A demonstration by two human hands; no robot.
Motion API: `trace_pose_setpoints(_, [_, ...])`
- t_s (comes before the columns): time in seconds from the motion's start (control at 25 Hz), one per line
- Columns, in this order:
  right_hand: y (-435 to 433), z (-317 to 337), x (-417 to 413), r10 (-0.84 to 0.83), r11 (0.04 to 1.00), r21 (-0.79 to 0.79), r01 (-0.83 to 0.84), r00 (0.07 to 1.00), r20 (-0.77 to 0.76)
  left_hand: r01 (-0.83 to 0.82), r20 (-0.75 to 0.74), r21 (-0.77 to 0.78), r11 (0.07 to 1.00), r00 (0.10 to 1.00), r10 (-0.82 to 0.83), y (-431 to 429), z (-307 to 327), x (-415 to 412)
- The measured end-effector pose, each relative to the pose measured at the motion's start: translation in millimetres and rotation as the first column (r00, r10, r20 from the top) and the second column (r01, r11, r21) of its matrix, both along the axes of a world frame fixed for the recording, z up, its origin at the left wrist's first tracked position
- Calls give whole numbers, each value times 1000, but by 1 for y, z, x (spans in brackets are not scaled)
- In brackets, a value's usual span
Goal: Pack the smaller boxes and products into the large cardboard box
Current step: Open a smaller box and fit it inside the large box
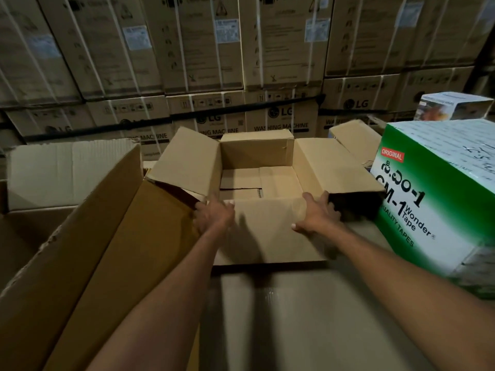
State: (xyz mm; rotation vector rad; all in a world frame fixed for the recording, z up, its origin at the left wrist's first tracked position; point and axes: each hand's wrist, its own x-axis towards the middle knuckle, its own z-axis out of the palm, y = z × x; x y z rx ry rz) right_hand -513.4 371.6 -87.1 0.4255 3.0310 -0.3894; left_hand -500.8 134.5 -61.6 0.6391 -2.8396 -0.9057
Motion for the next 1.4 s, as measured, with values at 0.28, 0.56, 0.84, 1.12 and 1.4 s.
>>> trace_pose_setpoints(0.28, [20, -9, -31, -191, 894, -434, 114, 971, -140, 29, -1, 224, 974, 1000, -30, -20, -27, -52])
trace_pose_setpoints(0.56, [39, -10, -53, -622, 71, -962, 262, 766, 162, -193, -141, 339, 921, 957, 252, -5, -23, -46])
trace_pose_setpoints(0.84, [71, -11, -49, -360, 195, -929, 313, 905, 229, -329, 38, 603, 727, 922, 386, -8, -16, -51])
trace_pose_setpoints(1.12, [67, -12, -16, -292, 179, -959, 219, 943, 161, -83, -98, 414, 907, 986, 135, -27, -15, -28])
trace_pose_setpoints(1.4, [67, -10, 26, -519, 308, -902, 301, 848, 106, -136, -50, 413, 901, 984, 171, -29, 14, 10])
